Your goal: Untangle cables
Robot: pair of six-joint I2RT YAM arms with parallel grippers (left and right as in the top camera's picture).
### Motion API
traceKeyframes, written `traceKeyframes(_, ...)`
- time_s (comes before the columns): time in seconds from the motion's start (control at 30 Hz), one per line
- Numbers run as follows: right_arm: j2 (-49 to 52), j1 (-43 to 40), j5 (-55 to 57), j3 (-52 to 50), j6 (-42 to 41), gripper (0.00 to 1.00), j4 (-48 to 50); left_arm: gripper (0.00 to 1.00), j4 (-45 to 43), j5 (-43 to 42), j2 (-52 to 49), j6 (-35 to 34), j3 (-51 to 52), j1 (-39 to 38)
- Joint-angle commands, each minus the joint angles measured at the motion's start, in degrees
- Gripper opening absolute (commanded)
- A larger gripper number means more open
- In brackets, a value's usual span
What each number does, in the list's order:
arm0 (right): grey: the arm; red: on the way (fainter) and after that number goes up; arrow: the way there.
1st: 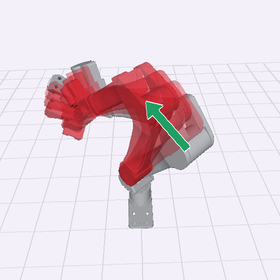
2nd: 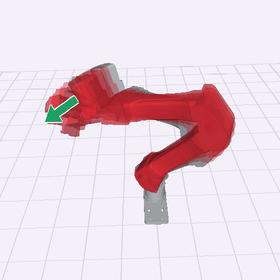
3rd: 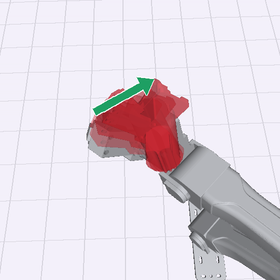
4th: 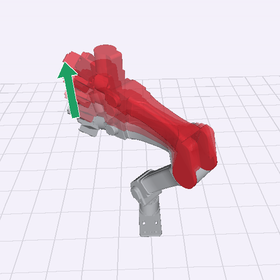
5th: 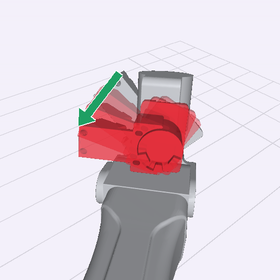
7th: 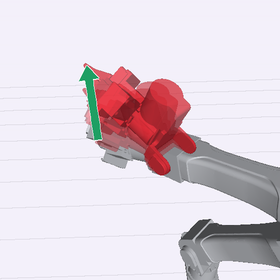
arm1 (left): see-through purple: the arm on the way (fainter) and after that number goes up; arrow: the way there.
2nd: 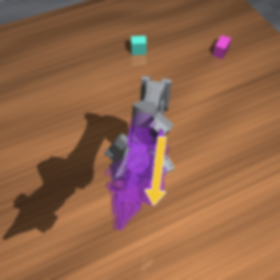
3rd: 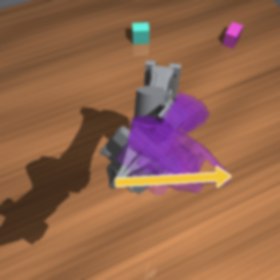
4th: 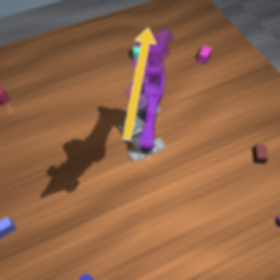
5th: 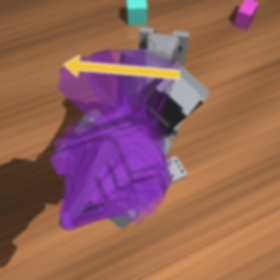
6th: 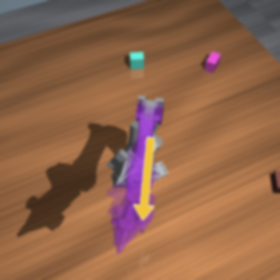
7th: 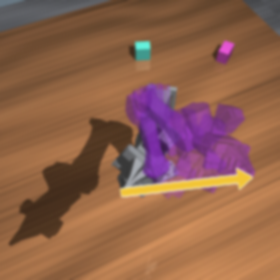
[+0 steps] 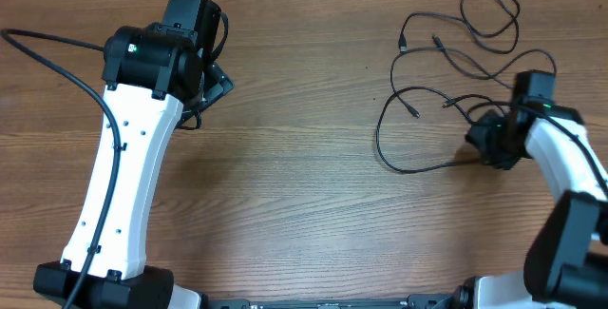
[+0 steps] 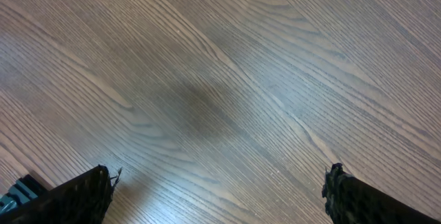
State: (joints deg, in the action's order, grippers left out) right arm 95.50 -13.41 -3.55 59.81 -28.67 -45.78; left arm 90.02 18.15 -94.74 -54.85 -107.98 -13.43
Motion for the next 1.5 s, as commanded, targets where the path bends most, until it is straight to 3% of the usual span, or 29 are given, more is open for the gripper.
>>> traceKeyframes(0.0,3.7,2.9,3.1,-0.6,-5.1,0.46,0.4,1.0,0.0,-0.2,-0.5,1.1,0.3,-0.1)
traceKeyframes(0.5,7.2,4.0,3.9,0.4,-5.9,0.52,0.0,1.0,0.1,-0.2,-0.5,2.2,0.3,-0.1)
traceKeyframes(0.8,6.7,4.0,3.7,14.9,-5.8,0.6,-14.4,1.0,0.2,-0.2,-0.5,2.2,0.3,-0.1)
traceKeyframes(0.9,6.7,4.0,1.9,17.6,-5.6,0.97,-19.6,1.0,0.2,-0.2,-0.5,2.2,0.3,-0.1)
traceKeyframes(0.93,6.7,4.0,1.9,17.5,-5.5,1.0,-20.7,1.0,0.2,-0.2,-0.5,2.2,0.3,-0.1)
traceKeyframes(0.97,6.8,4.0,2.2,17.2,-4.7,1.0,-21.4,1.0,0.2,-0.2,-0.5,2.2,0.3,-0.1)
traceKeyframes(1.07,6.8,4.0,3.8,15.0,-4.0,0.86,-21.2,0.99,0.1,-0.2,-0.5,2.2,0.3,-0.1)
traceKeyframes(1.2,6.8,4.0,4.4,10.5,-4.6,0.79,-17.0,1.0,0.1,-0.2,-0.5,2.2,0.3,-0.1)
traceKeyframes(1.33,6.9,3.6,5.6,7.1,-8.5,0.66,-13.0,0.99,0.4,-0.2,-0.5,2.2,0.3,-0.1)
traceKeyframes(1.47,6.9,2.5,5.7,4.8,-9.9,0.64,-9.3,1.0,0.8,-0.2,-0.5,2.2,0.3,-0.1)
